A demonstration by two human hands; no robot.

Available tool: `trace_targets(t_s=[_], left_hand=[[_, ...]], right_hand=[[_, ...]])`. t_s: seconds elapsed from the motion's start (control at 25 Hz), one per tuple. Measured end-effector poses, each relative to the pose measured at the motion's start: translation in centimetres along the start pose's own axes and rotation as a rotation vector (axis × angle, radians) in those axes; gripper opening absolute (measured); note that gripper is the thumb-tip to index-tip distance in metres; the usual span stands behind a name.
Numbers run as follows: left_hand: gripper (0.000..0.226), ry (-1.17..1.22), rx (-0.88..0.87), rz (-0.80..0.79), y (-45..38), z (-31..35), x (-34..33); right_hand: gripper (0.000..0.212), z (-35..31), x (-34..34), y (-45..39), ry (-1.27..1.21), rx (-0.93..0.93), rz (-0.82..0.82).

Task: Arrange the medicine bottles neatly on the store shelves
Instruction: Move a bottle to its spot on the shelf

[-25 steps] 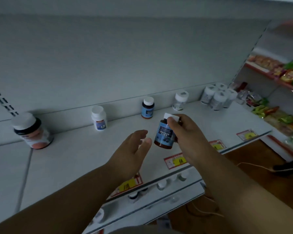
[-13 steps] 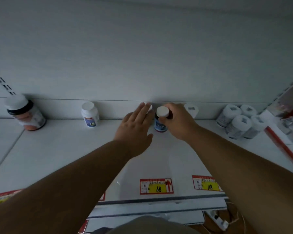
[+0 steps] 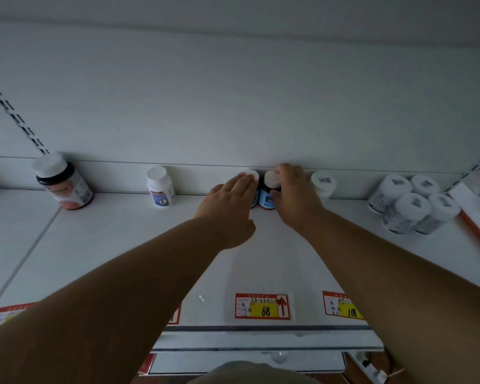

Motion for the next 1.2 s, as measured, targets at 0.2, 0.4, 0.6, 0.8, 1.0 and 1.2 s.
trace_targets(t_s=[0.2,0.4,0.6,0.8,1.0,1.2], left_hand=[[0.073,0.114,-0.124,0.254,1.9,-0.5,4.5],[0.062,0.252,-0.177,0.264,8.4,-5.4,5.3],[0.058,0.236,-0.071,0.191,17.2,-16.2,2.7],[0.050,0.275,0.169,0.201,25.6,-26.6,3.7],[0.046,0.249,0.494,0.199,38.3,-36.7,2.5],[0.059,0.318,0.680,0.164,46.2,-46.5,0.7]], right_hand=[[0.043,-3.7,3.1,2.9,0.084,0.019,0.162],[0.038,-12.1,4.7,7.3,0.193,-0.048,0.275],[0.044,-25.6,1.4,8.5,0.068,0.092,0.254],[0.040,-38.2,-2.9,8.7,-0.208,0.289,0.159],[0.036,-50.2,-9.3,10.9,-0.405,0.462,-0.030],[0.053,-61.5,-15.8,13.5,-0.427,0.616,-0.238]])
Point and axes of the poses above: each hand's wrist, its own y-axis away from the middle knuckle, its own x-axis out of the back of the hand, z = x × y, the point moved 10 cm from there along -y, towards the middle knuckle, and after that the axes turned 14 degrees about x, right-handed, at the moved point
